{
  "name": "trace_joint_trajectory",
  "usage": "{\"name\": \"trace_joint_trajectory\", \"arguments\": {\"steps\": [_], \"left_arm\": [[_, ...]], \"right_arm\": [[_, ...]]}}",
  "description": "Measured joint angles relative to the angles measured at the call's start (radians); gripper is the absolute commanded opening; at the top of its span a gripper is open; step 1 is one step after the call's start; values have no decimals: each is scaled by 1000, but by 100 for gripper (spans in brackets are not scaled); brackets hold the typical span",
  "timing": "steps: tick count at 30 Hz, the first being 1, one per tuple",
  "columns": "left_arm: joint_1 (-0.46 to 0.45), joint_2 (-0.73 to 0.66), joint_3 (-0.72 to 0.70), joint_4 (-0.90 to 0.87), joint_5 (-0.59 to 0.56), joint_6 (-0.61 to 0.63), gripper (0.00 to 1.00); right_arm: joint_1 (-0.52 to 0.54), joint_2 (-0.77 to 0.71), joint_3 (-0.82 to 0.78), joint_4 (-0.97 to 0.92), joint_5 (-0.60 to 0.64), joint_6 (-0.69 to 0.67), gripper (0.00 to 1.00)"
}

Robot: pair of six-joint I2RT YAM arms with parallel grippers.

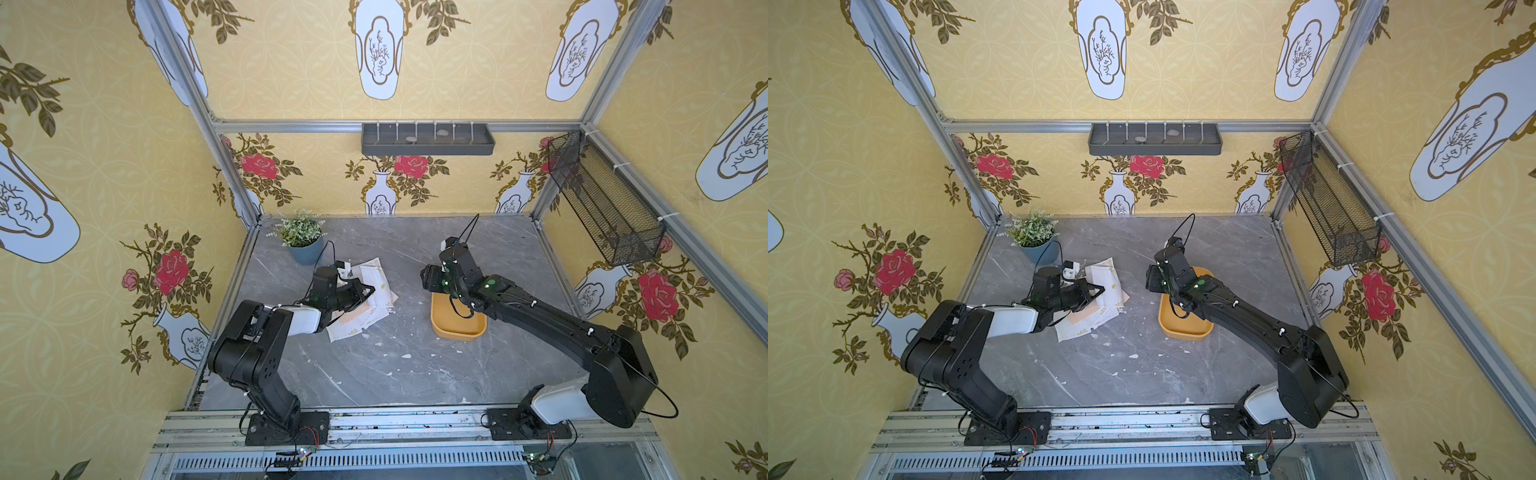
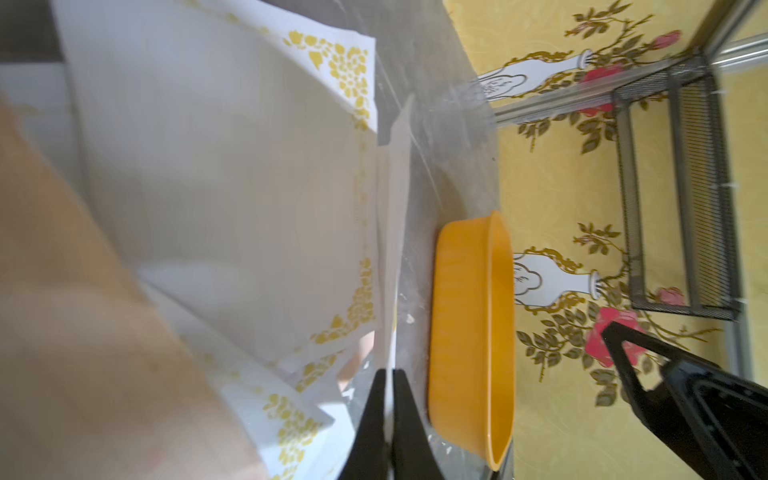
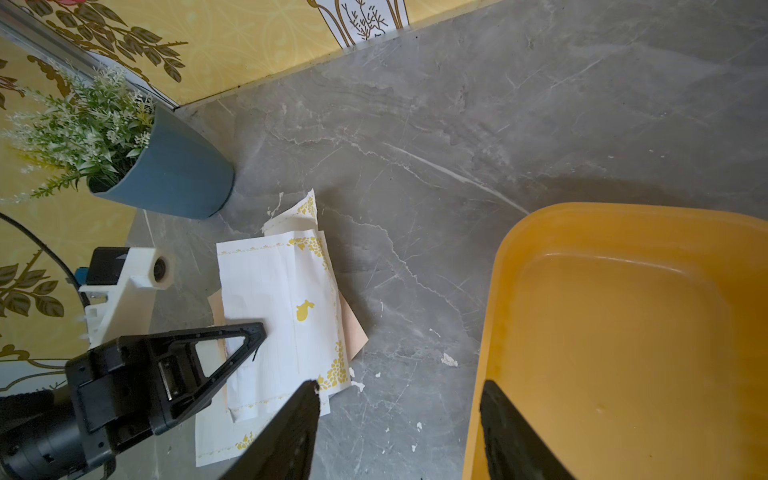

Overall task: Take out the stationery paper from the storage box
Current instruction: Place the stationery paper at the center of the board.

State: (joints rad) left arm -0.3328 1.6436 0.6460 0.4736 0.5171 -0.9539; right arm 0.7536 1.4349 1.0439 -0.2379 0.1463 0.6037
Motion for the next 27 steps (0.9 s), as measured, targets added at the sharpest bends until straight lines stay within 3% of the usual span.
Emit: {"name": "trace_joint_trajectory", "arguments": {"steps": [3,4,5,7,8,10,11,14,17,18,19,24,27], "left_arm": [[0,-43,33,-169,-98,65,0],[0,-54,43,-223,-133,85,7],[0,-62,50,-267,-159,101,18],[0,-73,63,-349,-209,135,53],[0,-76,69,-385,-229,143,62],[0,-77,80,-449,-267,162,70],[-2,-80,87,-481,-288,172,81],[-18,-130,90,-556,-364,204,84],[-69,-275,59,-579,-447,246,84],[-102,-351,40,-579,-501,266,96],[-128,-417,21,-576,-543,285,99],[-177,-757,-98,-561,-752,384,99],[-183,-903,-174,-568,-887,459,99]], "right_arm": [[0,13,0,0,5,-1,63],[0,16,0,0,5,-1,63],[0,21,0,0,5,-1,64],[0,28,0,0,5,-2,67],[0,33,0,-3,5,-1,68],[0,37,4,-8,5,-2,72],[0,39,6,-12,6,-2,73],[0,34,8,-21,15,-1,79],[1,0,5,-22,45,-8,85],[1,-19,0,-22,59,-16,89],[1,-37,-5,-21,75,-27,91],[1,-163,-72,-17,206,-84,95],[-8,-261,-200,58,339,-147,97]]}}
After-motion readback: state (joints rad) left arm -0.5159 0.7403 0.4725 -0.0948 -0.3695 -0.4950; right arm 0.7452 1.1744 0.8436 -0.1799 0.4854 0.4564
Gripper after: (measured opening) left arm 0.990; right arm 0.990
